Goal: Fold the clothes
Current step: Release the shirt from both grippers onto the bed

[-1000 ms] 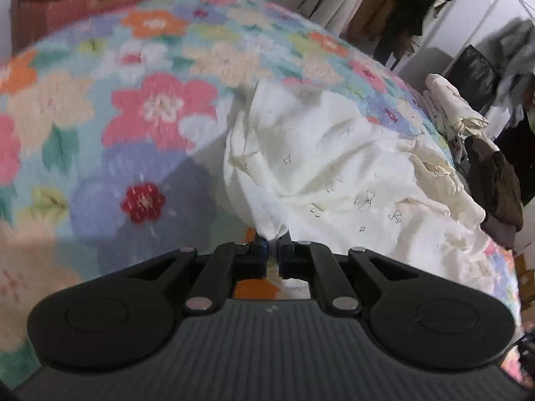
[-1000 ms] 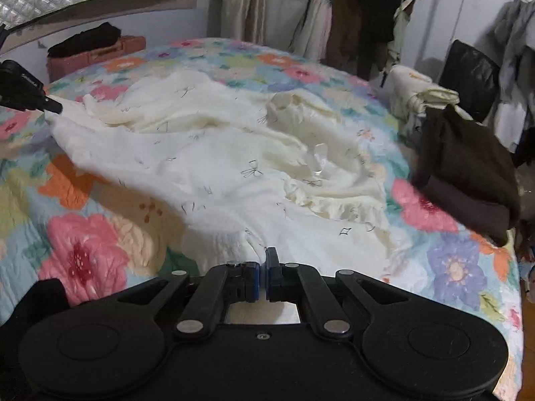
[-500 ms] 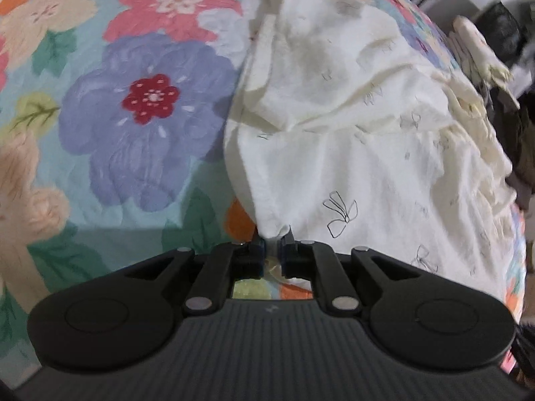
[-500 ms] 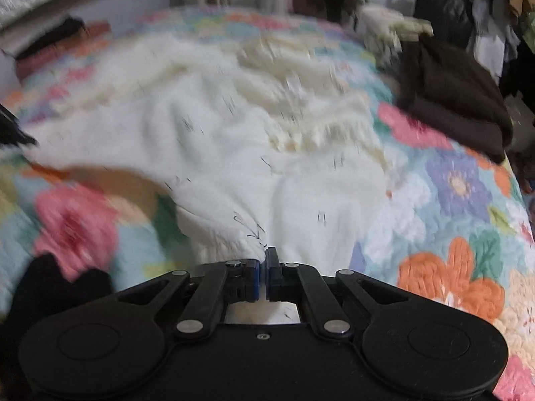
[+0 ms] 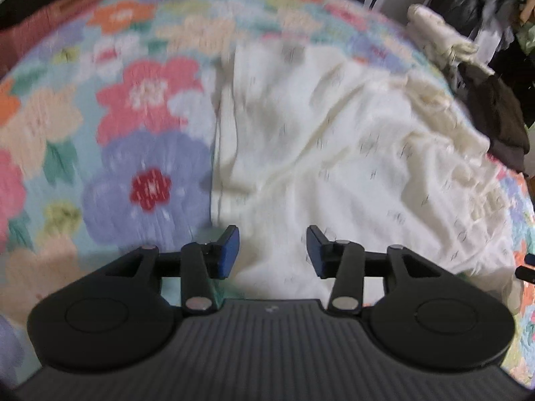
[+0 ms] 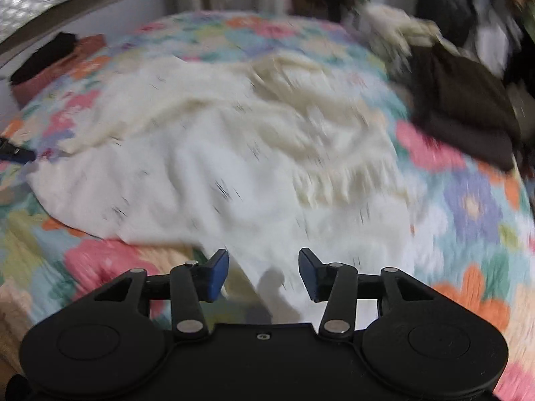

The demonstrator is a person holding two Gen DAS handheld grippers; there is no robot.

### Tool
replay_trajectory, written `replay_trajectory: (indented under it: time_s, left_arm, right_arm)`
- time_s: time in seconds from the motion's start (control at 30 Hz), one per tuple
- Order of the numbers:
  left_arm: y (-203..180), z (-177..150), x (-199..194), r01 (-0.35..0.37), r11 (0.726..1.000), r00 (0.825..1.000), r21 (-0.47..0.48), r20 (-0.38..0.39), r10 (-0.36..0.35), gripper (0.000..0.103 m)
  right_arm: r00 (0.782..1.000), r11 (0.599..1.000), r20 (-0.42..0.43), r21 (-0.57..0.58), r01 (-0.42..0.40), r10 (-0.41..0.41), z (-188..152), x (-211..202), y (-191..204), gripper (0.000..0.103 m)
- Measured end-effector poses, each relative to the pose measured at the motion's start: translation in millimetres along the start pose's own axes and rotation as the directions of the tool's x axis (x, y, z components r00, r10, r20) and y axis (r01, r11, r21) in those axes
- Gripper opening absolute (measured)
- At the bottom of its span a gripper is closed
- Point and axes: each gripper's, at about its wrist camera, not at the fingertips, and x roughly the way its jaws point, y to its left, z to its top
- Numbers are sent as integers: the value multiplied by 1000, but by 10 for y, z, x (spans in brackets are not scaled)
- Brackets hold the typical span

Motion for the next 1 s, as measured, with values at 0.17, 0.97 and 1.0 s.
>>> replay_trajectory:
  time_s: [0.17, 0.97, 1.0]
  left_arm:
    - [37, 278, -40, -37, 996, 998, 79, 59, 32, 48]
    - [139, 1709, 1879, -91, 967, 995, 237, -18, 98, 54]
    - [133, 1746, 1945, -78, 965, 996, 250, -30, 89, 57]
  right_arm:
    - [997, 978, 65, -205, 43, -31, 602, -189, 152, 55]
    - [997, 975, -61, -219, 24, -38, 2699, 2178, -256, 65]
    - [996, 978, -81, -207, 8, -25, 2742, 2231, -290, 65]
